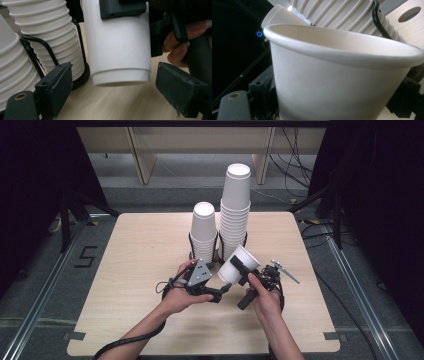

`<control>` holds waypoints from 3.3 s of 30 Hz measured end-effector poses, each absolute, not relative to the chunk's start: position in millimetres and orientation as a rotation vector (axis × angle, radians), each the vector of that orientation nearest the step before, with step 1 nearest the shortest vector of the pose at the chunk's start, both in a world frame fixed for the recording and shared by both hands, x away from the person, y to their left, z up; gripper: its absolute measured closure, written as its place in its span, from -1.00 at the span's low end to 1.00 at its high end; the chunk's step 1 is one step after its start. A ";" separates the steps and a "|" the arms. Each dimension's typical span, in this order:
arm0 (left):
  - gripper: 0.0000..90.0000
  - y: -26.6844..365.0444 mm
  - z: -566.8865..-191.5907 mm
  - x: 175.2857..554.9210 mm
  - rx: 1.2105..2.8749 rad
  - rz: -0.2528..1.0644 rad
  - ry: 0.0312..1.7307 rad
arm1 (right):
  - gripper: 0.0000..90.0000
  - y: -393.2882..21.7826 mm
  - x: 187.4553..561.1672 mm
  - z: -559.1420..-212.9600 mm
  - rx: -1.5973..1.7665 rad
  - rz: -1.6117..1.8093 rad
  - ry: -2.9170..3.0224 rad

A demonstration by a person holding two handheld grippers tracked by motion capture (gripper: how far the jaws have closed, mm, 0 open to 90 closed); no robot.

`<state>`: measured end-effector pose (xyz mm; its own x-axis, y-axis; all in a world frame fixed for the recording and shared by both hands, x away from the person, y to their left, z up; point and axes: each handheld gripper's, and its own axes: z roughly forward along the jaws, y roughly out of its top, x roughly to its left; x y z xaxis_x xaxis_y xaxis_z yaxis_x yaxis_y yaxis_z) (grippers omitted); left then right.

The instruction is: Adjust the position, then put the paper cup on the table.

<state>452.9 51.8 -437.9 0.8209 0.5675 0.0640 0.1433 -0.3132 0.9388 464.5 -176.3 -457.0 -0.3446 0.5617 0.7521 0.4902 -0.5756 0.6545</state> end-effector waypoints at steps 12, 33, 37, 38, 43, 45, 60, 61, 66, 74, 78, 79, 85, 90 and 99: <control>-0.69 74.1 -431.9 450.6 1.823 0.452 0.581 | -0.65 -176.6 464.1 -453.1 1.614 1.945 1.532; -0.68 84.5 -430.5 448.2 1.797 0.423 0.612 | -0.65 -173.2 457.9 -447.2 1.312 1.743 1.660; -0.68 87.2 -430.6 448.3 1.789 0.425 0.622 | -0.65 -170.6 457.5 -446.9 1.277 1.726 1.677; -0.68 87.8 -430.3 448.3 1.789 0.427 0.623 | -0.65 -170.4 457.5 -446.9 1.277 1.724 1.682; -0.68 90.7 -427.5 448.7 1.773 0.421 0.631 | -0.65 -168.2 455.9 -446.2 1.191 1.684 1.709; -0.68 91.7 -427.0 448.7 1.772 0.423 0.636 | -0.65 -167.4 454.5 -446.1 1.182 1.670 1.710; -0.68 99.1 -418.0 443.5 1.724 0.395 0.661 | -0.65 -149.8 448.7 -449.9 1.022 1.606 1.778; -0.68 99.4 -416.0 442.8 1.717 0.385 0.667 | -0.65 -148.9 448.4 -450.3 0.998 1.580 1.798; -0.69 98.6 -407.7 443.9 1.695 0.349 0.675 | -0.65 -140.1 449.2 -456.5 0.933 1.559 1.827; -0.85 84.2 -405.9 448.7 1.735 0.317 0.669 | -0.66 -131.9 445.4 -462.3 0.907 1.529 1.865; -0.93 77.9 -405.8 450.5 1.754 0.307 0.664 | -0.66 -129.7 444.9 -465.2 0.887 1.535 1.859; -0.96 76.2 -405.8 451.9 1.750 0.299 0.664 | -0.66 -129.8 443.1 -465.6 0.882 1.504 1.862; -0.98 68.3 -405.6 455.1 1.764 0.266 0.670 | -0.66 -126.3 439.5 -466.7 0.850 1.501 1.866; -0.98 64.8 -407.8 456.1 1.789 0.259 0.664 | -0.66 -120.9 437.9 -467.8 0.830 1.503 1.881; -0.97 63.7 -414.0 463.5 1.806 0.253 0.665 | -0.66 -116.7 438.6 -469.6 0.767 1.470 1.882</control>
